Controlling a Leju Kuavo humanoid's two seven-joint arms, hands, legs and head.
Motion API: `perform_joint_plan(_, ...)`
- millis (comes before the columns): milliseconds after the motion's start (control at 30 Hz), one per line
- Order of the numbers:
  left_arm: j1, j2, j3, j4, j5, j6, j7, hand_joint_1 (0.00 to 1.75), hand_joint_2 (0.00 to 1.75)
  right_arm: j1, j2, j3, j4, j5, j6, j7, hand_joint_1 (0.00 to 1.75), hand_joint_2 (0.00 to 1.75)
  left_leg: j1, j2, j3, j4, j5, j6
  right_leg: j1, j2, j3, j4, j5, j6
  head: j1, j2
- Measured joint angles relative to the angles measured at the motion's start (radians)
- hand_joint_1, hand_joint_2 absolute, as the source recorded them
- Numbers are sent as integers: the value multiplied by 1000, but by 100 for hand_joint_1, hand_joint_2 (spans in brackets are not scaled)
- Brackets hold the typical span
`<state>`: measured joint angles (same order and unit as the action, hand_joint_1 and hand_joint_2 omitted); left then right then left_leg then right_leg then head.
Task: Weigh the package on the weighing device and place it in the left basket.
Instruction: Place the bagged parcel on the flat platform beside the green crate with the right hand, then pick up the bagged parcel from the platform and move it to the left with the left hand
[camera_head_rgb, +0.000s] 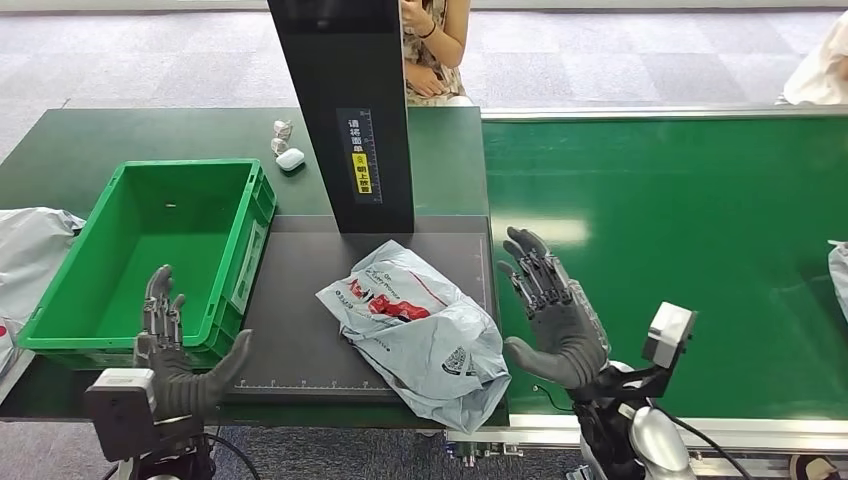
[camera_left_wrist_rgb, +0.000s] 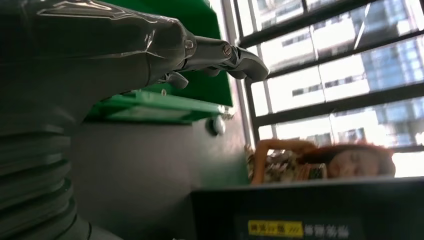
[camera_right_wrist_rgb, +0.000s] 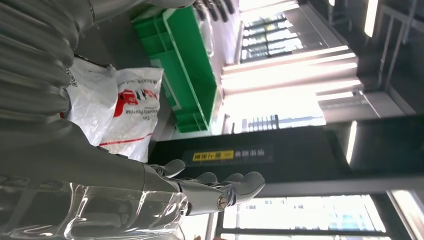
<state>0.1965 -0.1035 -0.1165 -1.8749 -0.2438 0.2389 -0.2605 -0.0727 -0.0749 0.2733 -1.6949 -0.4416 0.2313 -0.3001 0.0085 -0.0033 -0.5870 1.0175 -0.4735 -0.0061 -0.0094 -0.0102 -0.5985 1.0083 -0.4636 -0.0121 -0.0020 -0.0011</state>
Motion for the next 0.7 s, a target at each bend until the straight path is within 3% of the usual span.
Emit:
perform_joint_plan(100,-22,10,-76,28,-163,-154,86,0,175,37,34,-59,-30,-7,1,12,0,175,0,0,0,0,0,0,0,0,1,0,0,0,0,0)
perform_joint_plan(200,-63,22,-186,102,-290,-238,118,0,175,43,64,-95,-33,-15,7,34,0,175,0,2,1,0,1,0,0,1,0,0,2,-1,0,0)
perform_joint_plan(567,-375,37,-565,480,-397,-345,123,0,175,70,114,-150,-33,-16,6,56,0,175,0,2,1,1,2,0,0,2,1,0,3,-1,0,0)
perform_joint_plan(700,-454,29,-659,576,-399,-353,122,0,175,87,120,-162,-35,-14,10,55,0,175,0,2,1,0,2,0,0,2,1,0,3,0,0,0)
